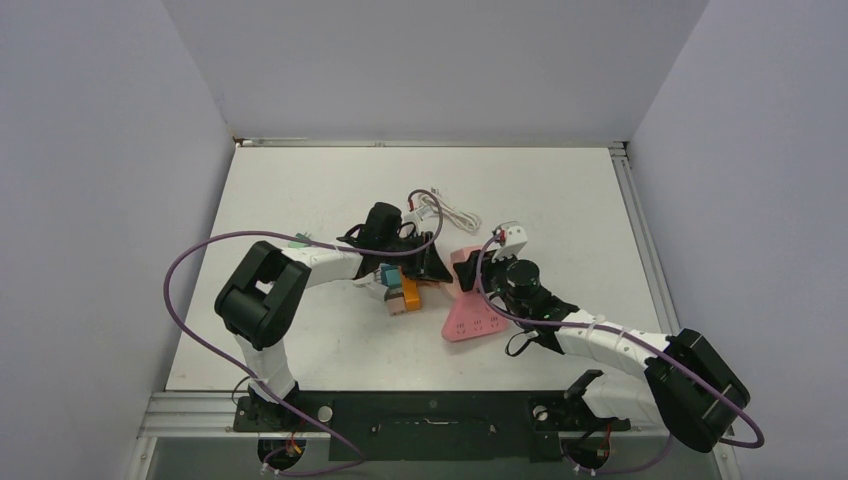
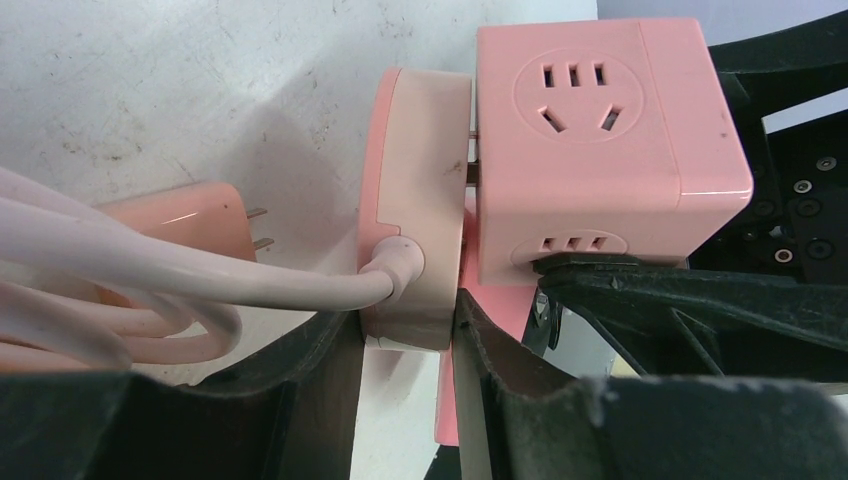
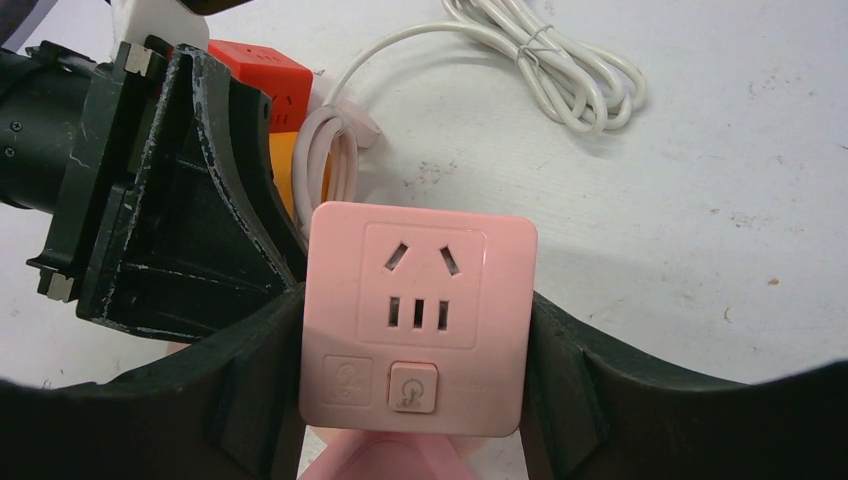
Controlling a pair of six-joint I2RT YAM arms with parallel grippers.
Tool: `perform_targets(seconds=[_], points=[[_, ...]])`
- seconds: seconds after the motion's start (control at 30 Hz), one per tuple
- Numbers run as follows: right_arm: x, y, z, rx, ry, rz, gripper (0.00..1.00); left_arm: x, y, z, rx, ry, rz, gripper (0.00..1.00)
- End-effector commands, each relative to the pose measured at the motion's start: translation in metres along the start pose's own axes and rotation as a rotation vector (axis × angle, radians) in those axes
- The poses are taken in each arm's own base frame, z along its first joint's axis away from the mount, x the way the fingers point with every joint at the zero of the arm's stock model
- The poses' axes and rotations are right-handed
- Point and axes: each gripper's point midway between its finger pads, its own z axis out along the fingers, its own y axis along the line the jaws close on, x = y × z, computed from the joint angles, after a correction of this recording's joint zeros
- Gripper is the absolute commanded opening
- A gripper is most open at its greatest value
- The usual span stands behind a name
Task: Pull the plug off the socket
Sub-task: Remove the plug from the socket.
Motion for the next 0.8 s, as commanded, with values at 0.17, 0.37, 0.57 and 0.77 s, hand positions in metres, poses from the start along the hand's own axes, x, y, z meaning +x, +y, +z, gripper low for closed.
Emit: perform_targets(seconds=[0.17, 0.37, 0.57, 0.77], points=[[-0.074, 0.015, -0.006, -0.019, -0.254, 0.030, 0.05, -0.016, 0.028, -0.010, -0.121, -0.066, -0.022, 0.00], [-0.069, 0.034, -0.010, 0.034, -0.252, -0.095, 0.05, -0.017, 0.029, -0.012, -0.131, -0.071, -0.025, 0.00], [-0.064, 0.045, -0.013, 0.058, -0.256, -0.158, 0.05, -0.019, 0.030, -0.014, -0.136, -0.074, -0.027, 0.00], [-0.062, 0.048, -0.011, 0.049, -0.250, -0.147, 0.05, -0.020, 0.028, -0.014, -0.125, -0.077, -0.023, 0.00]])
